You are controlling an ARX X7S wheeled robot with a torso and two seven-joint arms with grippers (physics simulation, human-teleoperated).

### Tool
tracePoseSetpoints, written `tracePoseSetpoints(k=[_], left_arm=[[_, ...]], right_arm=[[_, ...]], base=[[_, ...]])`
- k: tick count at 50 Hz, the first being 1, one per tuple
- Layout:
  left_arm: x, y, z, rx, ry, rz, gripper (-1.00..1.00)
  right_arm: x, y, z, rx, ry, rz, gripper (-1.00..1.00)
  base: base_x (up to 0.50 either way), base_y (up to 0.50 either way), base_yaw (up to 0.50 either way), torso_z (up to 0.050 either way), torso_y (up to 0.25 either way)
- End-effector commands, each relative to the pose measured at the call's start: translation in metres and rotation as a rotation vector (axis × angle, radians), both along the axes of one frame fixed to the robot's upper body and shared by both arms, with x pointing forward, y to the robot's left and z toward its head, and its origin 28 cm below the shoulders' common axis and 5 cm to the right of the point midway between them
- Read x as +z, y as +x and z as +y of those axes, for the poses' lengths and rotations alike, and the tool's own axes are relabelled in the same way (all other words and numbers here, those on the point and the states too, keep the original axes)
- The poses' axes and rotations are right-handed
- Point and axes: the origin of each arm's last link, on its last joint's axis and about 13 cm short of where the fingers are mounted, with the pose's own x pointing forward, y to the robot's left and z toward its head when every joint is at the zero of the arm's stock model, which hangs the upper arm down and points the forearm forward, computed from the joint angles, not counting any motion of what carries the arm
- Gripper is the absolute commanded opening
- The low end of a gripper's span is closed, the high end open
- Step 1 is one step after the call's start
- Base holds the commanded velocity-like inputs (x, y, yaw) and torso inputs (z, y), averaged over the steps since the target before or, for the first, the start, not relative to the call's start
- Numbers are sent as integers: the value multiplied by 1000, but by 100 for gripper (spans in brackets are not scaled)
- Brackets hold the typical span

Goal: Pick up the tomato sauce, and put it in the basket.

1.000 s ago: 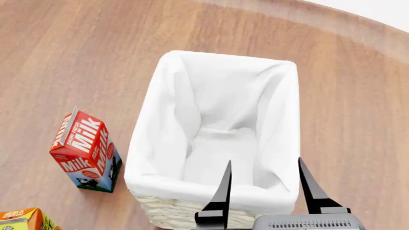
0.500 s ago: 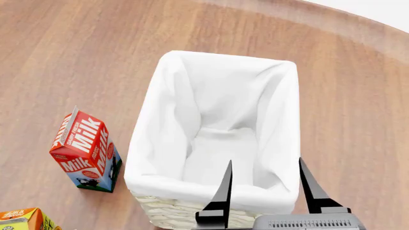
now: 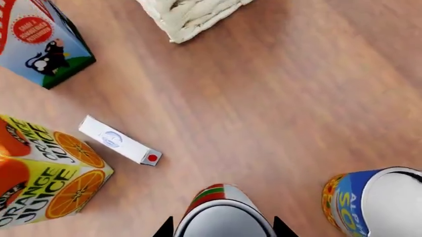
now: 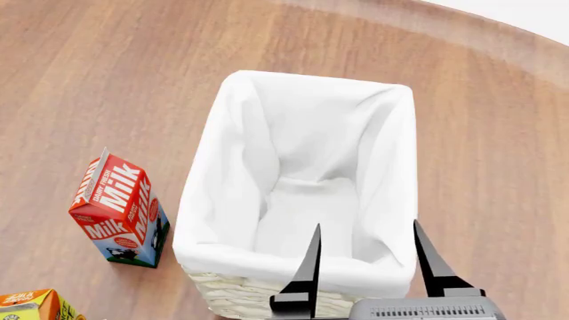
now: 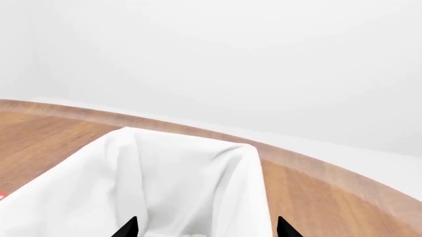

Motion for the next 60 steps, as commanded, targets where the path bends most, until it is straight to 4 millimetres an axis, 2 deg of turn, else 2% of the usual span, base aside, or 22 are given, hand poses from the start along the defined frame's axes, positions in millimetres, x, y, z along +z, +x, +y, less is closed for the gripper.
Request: tracePoseSetpoints(k=[1,10,16,18,20,21,28,33,39,40,42,45,50,60], left_arm=[[27,-1,-5,-36,-29,-94,-100],[67,9,-9,-71,-41,-199,-100],[110,22,-12,-112,-98,-268,-100],[127,25,-13,-103,-136,-268,-100],[138,27,-14,-102,-185,-207,-100],[143,30,-13,-100,-164,-239,-100],[165,39,-14,-144,-232,-219,-100],[188,49,-15,-182,-249,-258,-100],[202,61,-16,-197,-257,-275,-100],[216,65,-16,-207,-263,-268,-100],[211,71,-16,-206,-259,-269,-100],[232,83,-17,-215,-255,-276,-100],[223,101,-20,-212,-258,-256,-100],[236,137,-34,-260,-236,-262,-100]], right_arm=[[0,0,0,-1,-1,0,100],[2,-1,1,2,-1,-3,100],[2,-1,0,0,-2,-5,100],[2,-1,0,-1,-1,-4,100],[2,-1,0,-1,-2,-5,100],[3,-1,-1,-2,-2,-6,100],[2,-1,-1,-3,-2,-6,100],[2,-1,-1,-5,-5,-6,100],[3,-1,-1,-7,-13,-6,100],[2,-1,-1,-7,-12,-5,100],[1,-1,-1,-5,-12,-4,100],[2,-1,0,-2,-13,-4,100],[2,-1,-1,-2,-14,-5,100],[1,0,2,10,-16,1,100]], base=[[0,0,0,0,0],[0,0,0,0,0],[0,0,0,0,0],[0,0,0,0,0],[0,0,0,0,0],[0,0,0,0,0],[0,0,0,0,0],[0,0,0,0,0],[0,0,0,0,0],[0,0,0,0,0],[0,0,0,0,0],[0,0,0,0,0],[0,0,0,0,0],[0,0,0,0,0]])
